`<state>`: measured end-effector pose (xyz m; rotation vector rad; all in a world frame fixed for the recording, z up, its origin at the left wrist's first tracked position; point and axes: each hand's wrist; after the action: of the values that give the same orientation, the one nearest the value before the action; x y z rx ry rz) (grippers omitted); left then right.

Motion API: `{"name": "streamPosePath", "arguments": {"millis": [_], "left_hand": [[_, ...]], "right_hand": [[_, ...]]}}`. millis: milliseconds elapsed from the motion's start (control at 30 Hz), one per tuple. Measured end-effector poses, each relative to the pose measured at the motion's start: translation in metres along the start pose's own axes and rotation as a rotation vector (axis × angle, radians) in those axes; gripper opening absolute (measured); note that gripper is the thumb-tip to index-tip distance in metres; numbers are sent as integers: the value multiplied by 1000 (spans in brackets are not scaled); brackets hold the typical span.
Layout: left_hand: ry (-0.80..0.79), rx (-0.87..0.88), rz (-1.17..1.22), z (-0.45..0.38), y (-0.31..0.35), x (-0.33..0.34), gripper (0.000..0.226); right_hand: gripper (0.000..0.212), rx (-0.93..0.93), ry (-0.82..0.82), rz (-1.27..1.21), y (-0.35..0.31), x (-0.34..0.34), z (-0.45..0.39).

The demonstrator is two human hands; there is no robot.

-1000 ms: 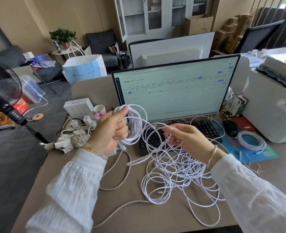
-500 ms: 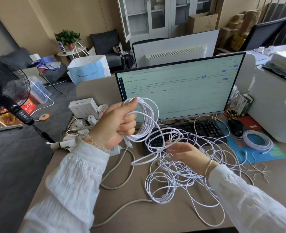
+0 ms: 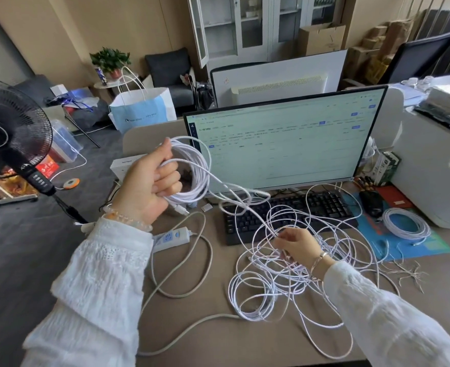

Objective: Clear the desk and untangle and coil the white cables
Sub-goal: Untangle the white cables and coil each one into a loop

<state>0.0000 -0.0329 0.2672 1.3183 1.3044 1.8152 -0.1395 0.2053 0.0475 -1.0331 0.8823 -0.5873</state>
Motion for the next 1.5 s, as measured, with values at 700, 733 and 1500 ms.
{"name": "streamPosePath", "arguments": {"millis": [700,733,1500], "left_hand": [[110,136,19,10,15,-29,36],[97,115,31,9,14,-26,36],[-182,-333,-22,19,-36,5,33]], "right_hand": [[31,509,193,533,44,-47,-21],[38,487,189,578,39,-43,-21],[22,-555,123,-328,-150,8,52]]}}
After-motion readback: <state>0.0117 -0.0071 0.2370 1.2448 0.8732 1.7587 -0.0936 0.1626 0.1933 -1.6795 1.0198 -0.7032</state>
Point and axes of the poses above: each hand's wrist, its own z-axis away from the middle knuckle, its own x-axis out of the palm, y = z × x, and after that the axes turned 4 degrees about -z, right-handed
